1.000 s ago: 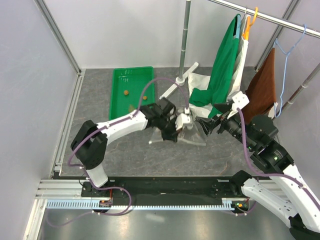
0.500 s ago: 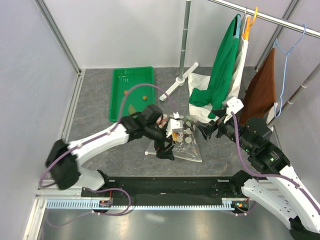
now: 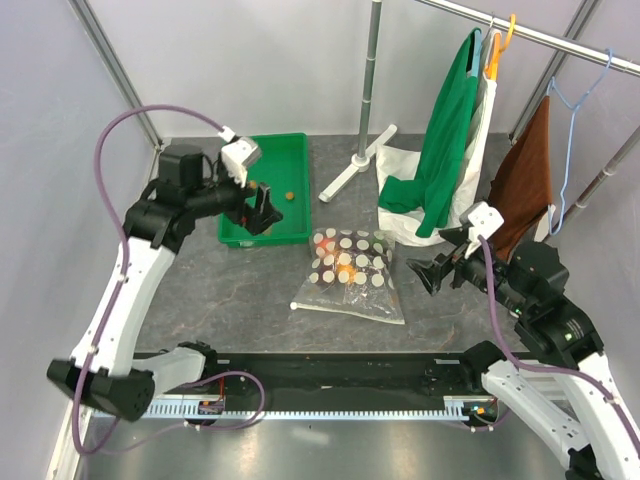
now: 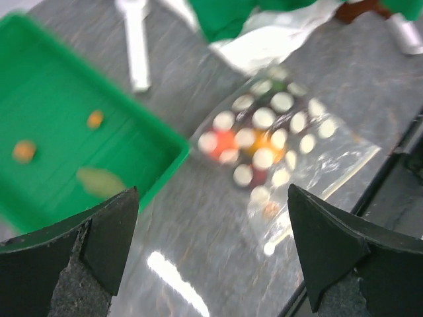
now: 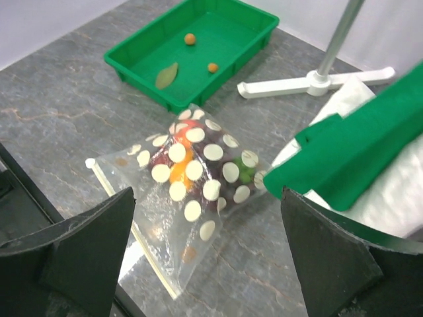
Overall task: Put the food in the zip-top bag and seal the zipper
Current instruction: Reset both arms
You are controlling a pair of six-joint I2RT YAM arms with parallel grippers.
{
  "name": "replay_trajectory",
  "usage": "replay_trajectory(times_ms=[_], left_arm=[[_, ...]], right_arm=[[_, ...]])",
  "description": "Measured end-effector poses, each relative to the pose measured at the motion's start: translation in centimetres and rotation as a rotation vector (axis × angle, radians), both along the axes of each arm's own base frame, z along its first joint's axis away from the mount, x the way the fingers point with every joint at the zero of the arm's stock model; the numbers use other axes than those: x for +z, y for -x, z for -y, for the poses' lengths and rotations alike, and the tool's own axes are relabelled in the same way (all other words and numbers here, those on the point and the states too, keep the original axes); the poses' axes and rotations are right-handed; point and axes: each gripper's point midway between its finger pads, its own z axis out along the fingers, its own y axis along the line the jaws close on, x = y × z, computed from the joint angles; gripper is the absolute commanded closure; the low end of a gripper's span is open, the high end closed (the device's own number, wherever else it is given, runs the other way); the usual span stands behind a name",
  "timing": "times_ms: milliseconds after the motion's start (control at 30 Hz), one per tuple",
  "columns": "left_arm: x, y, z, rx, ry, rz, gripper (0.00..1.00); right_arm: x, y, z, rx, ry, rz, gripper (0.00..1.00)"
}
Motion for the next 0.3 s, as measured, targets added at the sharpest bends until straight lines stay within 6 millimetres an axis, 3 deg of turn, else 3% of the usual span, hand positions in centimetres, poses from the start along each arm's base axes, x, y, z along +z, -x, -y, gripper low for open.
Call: replay_trajectory(times_ms=[167, 300], left_arm=[[-1.8, 3.9, -4.4, 0.145, -0.064, -0.005, 0.00], [-3.4, 6.2, -6.5, 0.216, -0.103, -0.006, 0.00]], right_arm=[[-0.2, 1.0, 1.8, -0.046, 0.005, 0.009, 0.02], [0.0, 1.8, 2.8, -0.078, -0.003, 0.023, 0.02]])
